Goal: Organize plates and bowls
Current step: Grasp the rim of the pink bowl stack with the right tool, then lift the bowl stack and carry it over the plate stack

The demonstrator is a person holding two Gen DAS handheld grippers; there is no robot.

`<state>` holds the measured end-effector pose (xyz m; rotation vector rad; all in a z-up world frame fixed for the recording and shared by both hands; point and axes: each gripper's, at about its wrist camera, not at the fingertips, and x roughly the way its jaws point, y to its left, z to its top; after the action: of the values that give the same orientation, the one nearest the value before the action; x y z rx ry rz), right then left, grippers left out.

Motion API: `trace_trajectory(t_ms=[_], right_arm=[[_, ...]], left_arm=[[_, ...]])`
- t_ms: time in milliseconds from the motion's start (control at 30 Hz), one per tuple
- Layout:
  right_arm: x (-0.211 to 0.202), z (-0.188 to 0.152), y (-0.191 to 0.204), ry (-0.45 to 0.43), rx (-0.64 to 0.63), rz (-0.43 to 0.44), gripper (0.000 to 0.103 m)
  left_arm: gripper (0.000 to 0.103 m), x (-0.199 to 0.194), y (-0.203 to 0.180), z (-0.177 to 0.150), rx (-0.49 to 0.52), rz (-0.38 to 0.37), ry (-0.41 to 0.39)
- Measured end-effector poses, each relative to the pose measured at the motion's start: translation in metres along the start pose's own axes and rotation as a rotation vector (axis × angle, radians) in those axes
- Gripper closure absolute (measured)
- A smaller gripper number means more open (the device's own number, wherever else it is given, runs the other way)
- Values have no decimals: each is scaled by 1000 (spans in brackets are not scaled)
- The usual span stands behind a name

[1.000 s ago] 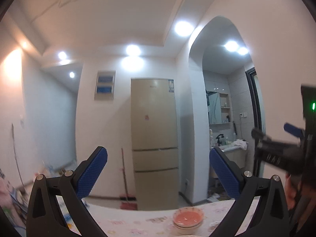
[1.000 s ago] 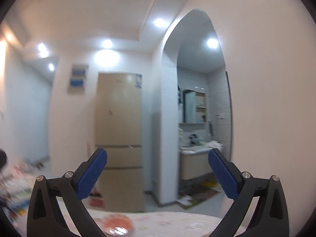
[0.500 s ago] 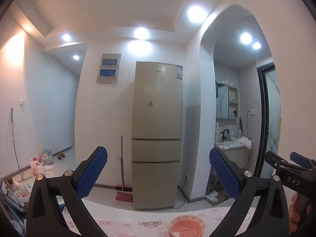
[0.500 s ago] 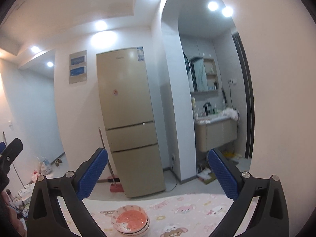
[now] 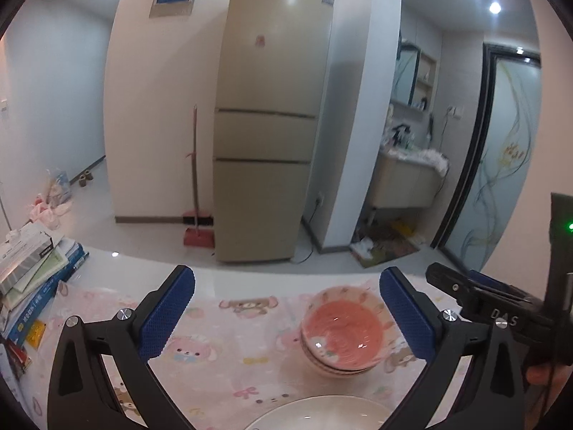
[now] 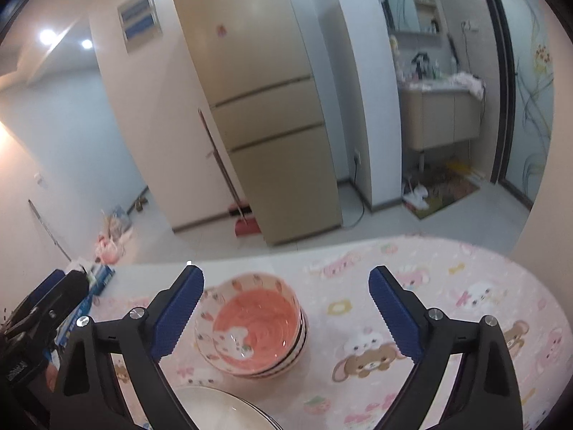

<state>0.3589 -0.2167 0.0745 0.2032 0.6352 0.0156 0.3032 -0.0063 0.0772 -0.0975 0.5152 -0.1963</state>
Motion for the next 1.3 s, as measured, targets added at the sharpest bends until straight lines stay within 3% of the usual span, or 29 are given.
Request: trace_trajectory(t_ms=[100, 333, 500, 700, 833, 1000, 1100, 1167, 1233, 1300], right_arm=[[23, -5, -6, 64, 15, 17, 8], [67, -15, -17, 176, 32, 35, 15], [93, -25, -36, 287, 152, 181, 17], [119, -43, -55, 352, 291, 237, 18], [135, -54, -62, 390, 339, 292, 23], [142, -63, -75, 387, 424, 252, 23], [149, -71, -81, 430, 478, 302, 35], [156, -81, -86, 477, 557, 360, 38], [160, -87, -86, 499, 592, 388, 39], [163, -88, -81, 504, 557, 394, 42]], left_arm=[[0, 25, 4, -7, 3, 13, 76], [1, 73, 3, -38, -9, -68, 254], [8, 91, -1, -41, -42, -138, 352], [14, 105, 4, -49, -186, -254, 466], [21, 118, 16, -57, -299, -219, 527], [25, 121, 24, -62, -405, -254, 546], [35, 121, 31, -65, -500, -243, 534], [46, 122, 38, -68, -589, -270, 539], [53, 125, 38, -69, -601, -318, 559], [63, 130, 35, -74, -576, -284, 582]])
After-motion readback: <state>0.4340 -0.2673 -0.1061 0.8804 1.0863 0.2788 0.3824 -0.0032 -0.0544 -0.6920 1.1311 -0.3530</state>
